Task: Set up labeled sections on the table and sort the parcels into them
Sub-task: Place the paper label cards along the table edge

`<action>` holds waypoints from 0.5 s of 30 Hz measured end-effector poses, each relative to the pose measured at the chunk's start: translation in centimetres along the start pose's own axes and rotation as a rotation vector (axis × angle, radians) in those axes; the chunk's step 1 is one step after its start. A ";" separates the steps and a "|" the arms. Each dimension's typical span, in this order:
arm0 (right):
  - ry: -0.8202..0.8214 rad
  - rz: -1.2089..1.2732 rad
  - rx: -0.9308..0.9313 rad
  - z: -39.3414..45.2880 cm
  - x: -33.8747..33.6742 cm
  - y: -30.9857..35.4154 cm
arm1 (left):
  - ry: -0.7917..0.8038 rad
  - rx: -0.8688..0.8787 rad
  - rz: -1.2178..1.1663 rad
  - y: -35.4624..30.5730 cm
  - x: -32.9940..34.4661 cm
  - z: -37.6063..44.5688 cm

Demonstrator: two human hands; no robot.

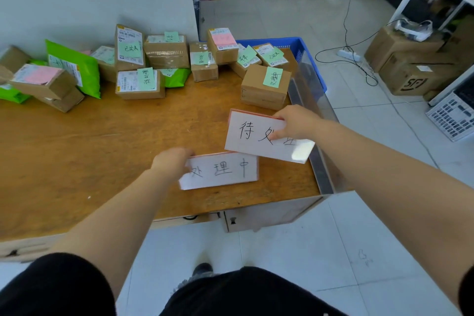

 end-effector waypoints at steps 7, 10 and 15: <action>0.027 -0.124 0.005 0.8 2.8 1.8 | 0.023 -0.159 0.080 8.8 0.0 -3.0; 0.063 -0.163 0.045 1.0 4.4 1.0 | 0.020 -0.178 0.078 10.3 0.2 -3.4; 0.185 -0.267 0.105 1.4 8.0 -1.2 | -0.011 -0.185 0.008 10.5 0.4 -3.5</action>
Point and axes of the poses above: each hand's wrist, its own z-axis towards the middle knuckle, its own x-axis out of the palm, y = z × x, the point moved 8 cm from there along z, towards the middle knuckle, and after that the axes turned 1 degree about x, right-handed, at the moved point
